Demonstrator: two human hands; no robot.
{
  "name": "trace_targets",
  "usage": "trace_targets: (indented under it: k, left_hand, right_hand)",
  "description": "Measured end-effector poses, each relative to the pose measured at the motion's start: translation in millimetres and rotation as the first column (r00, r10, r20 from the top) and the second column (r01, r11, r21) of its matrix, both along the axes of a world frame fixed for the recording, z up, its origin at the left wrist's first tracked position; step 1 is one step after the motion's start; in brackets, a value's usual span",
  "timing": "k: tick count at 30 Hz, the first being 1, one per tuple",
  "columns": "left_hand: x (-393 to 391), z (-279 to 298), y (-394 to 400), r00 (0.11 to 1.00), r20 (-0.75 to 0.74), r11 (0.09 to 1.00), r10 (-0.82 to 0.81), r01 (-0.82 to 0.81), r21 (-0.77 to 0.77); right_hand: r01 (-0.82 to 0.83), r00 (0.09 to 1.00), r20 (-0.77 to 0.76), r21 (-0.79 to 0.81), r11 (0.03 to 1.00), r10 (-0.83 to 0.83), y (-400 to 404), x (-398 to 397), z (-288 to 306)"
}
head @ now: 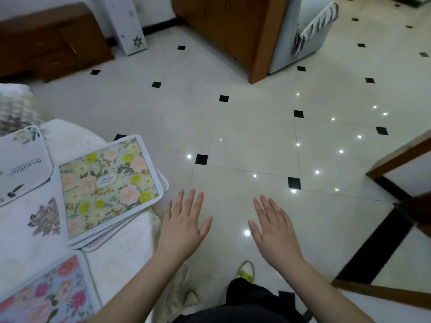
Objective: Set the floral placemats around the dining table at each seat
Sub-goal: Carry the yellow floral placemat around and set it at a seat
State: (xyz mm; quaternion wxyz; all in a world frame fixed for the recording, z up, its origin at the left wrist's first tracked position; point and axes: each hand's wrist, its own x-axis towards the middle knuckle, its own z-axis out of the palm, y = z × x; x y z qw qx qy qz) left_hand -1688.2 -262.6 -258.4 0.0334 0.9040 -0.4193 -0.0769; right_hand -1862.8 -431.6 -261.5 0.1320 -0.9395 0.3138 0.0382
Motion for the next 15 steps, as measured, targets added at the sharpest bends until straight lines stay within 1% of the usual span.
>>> trace_targets:
  k: [4, 8, 15]
  left_hand:
    - [-3.0, 3.4, -36.3, 0.998, -0.031, 0.998, 0.061, -0.061, -0.008]
    - [-0.2, 15.3, -69.3, 0.995, -0.031, 0.995, 0.091, -0.092, -0.042]
    - [29.7, 14.8, -76.3, 0.986, -0.015, 0.986, 0.166, -0.166, -0.026]
  right_hand:
    - [-0.051, 0.999, -0.009, 0.014, 0.999, 0.051, -45.2, 5.4, -2.5]
    - [-0.068, 0.997, 0.023, 0.017, 0.998, 0.068, -79.5, 13.0, -0.2]
    - [-0.126, 0.99, 0.061, 0.023, 0.992, 0.125, -112.8, 55.1, 6.2]
